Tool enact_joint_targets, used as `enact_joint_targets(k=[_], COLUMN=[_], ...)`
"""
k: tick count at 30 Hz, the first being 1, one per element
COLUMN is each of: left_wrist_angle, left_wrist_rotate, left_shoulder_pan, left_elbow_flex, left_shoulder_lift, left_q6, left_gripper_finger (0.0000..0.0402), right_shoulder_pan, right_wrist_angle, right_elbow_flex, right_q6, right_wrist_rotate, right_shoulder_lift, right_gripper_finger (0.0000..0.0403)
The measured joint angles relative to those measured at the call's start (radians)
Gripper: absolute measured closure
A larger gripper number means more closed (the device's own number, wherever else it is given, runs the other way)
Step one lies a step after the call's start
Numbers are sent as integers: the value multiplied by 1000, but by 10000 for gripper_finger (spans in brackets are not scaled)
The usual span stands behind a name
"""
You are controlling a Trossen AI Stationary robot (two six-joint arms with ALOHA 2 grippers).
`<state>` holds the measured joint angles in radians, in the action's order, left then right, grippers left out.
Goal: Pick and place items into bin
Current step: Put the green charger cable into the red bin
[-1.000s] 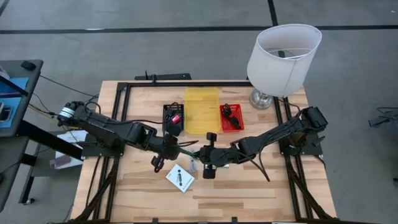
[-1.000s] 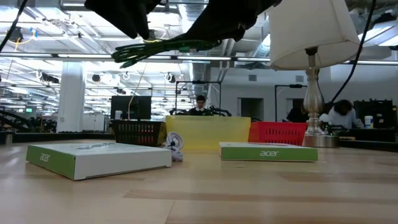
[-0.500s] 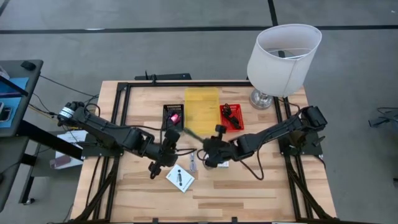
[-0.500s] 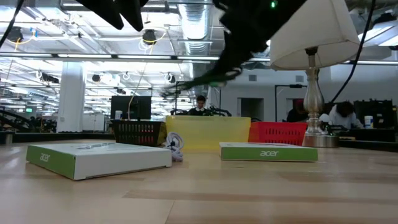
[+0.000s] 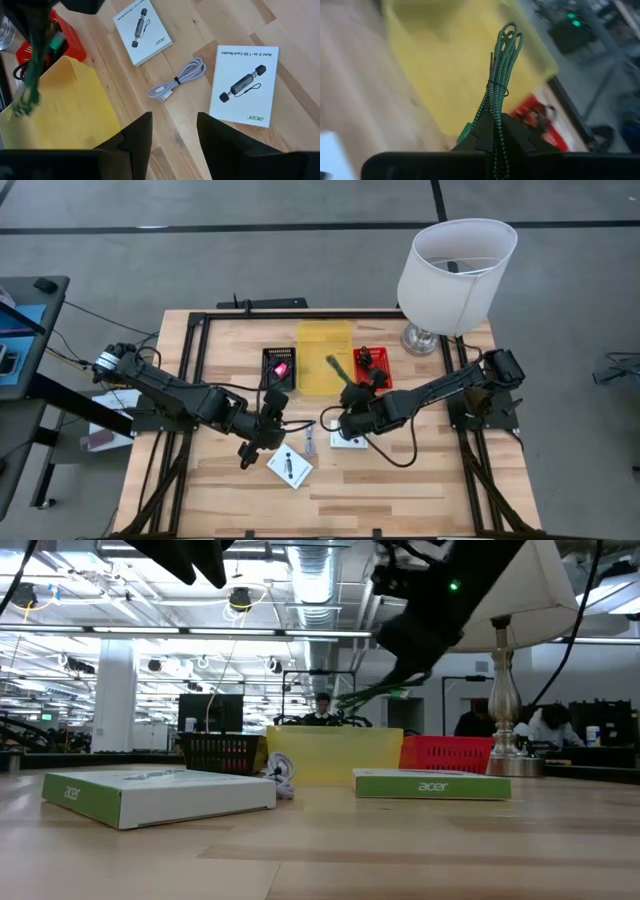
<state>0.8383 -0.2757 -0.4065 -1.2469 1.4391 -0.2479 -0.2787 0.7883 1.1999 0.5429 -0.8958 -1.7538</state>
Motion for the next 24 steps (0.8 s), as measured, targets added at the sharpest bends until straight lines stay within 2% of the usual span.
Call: enact_joint_targets(k=[7, 11, 24], left_wrist_angle=[0, 0, 0], left_wrist_rotate=[0, 0, 0], left_shoulder_pan=[0, 0, 0], left_elbow_flex=[0, 0, 0], left_shoulder_lift=[0, 0, 0], left_q6=[1, 1, 9], left_gripper_finger=[253, 253, 253], right_shoulder_pan=[-3, -12, -8], right_wrist_angle=[276, 369, 392], right_elbow_flex=[0, 0, 0], right_q6=[266, 355, 365], right_wrist_rotate=[-26, -24, 0], right_shoulder_lift=[0, 0, 0], right_gripper_finger=[395, 393, 389])
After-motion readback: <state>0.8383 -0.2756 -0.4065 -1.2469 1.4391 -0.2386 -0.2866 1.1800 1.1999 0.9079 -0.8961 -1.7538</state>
